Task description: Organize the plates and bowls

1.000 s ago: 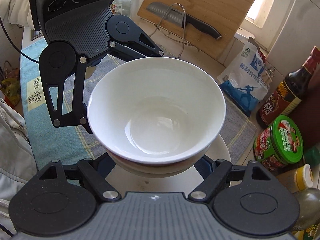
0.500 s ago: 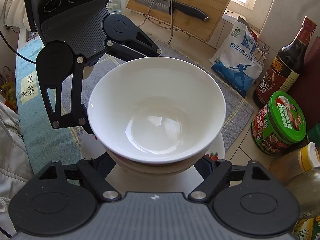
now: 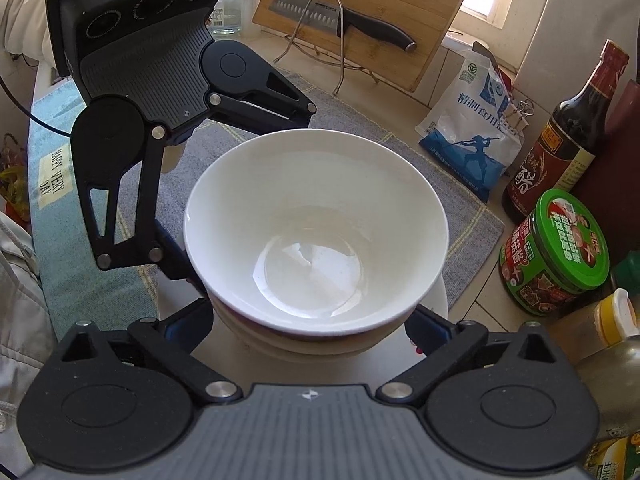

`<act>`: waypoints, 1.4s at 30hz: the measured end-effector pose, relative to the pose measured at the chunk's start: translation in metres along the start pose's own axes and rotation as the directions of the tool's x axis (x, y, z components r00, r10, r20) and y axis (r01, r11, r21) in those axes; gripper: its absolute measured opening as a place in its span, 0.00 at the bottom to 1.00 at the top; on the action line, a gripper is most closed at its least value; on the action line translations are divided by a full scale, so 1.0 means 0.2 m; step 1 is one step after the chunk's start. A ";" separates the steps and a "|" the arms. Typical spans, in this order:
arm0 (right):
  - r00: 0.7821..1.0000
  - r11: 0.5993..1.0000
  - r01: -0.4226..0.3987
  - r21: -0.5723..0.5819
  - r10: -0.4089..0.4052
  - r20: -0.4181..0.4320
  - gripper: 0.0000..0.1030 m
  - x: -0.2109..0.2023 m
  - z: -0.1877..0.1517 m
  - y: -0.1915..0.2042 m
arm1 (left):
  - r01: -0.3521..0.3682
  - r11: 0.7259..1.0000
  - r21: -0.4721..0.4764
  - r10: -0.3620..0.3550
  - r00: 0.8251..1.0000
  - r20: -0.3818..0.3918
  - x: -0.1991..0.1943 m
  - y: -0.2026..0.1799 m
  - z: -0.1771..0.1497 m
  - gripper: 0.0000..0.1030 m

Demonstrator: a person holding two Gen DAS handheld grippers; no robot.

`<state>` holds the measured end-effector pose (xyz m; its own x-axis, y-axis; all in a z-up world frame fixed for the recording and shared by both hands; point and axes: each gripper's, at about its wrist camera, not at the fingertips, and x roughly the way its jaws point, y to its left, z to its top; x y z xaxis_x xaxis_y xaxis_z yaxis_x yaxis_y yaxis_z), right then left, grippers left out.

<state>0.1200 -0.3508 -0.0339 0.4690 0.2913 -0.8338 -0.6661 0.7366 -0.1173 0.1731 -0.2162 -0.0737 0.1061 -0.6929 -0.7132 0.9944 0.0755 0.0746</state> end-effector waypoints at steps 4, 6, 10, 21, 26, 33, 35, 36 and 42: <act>1.000 1.000 0.023 0.010 -0.023 -0.007 1.00 0.00 -0.02 0.02 | -0.015 1.000 -0.019 0.015 1.000 0.000 -0.04 -0.04 -0.03 0.95; 0.999 0.999 0.045 0.023 -0.045 -0.004 1.00 -0.01 -0.03 0.03 | -0.052 0.999 0.000 0.052 0.999 0.011 -0.07 -0.07 -0.04 0.95; 0.994 0.988 0.110 0.107 -0.110 -0.001 1.00 -0.04 -0.03 0.05 | -0.099 0.995 -0.011 0.100 0.991 0.094 -0.17 -0.11 -0.08 0.98; 0.944 0.871 0.330 0.363 -0.309 -0.116 1.00 -0.08 0.04 0.34 | -0.196 0.965 -0.176 0.234 0.945 0.231 -0.44 -0.22 -0.20 0.99; 0.894 0.663 0.436 0.609 -0.396 -0.209 1.00 -0.10 0.03 0.44 | -0.296 0.883 -0.365 0.360 0.925 0.120 -0.50 -0.25 -0.22 0.99; 0.828 0.354 0.485 0.800 -0.481 -0.288 1.00 -0.19 0.03 0.63 | -0.431 0.712 -0.554 0.485 0.873 -0.056 -0.63 -0.27 -0.21 0.99; 0.811 0.311 0.488 0.815 -0.508 -0.291 1.00 -0.23 0.05 0.68 | -0.442 0.697 -0.565 0.496 0.866 -0.067 -0.66 -0.28 -0.20 0.99; 0.803 0.303 0.495 0.814 -0.518 -0.295 1.00 -0.25 0.06 0.70 | -0.444 0.690 -0.571 0.498 0.865 -0.071 -0.68 -0.28 -0.20 0.99; 0.762 0.273 0.518 0.810 -0.578 -0.293 1.00 -0.35 0.10 0.78 | -0.445 0.684 -0.578 0.507 0.860 -0.063 -0.76 -0.31 -0.17 0.99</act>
<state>-0.0056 -0.2436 0.0174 0.5726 -0.3827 -0.7251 0.5315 0.8466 -0.0271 0.0944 -0.0914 0.0071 0.5952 -0.5126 -0.6188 0.6313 0.7748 -0.0345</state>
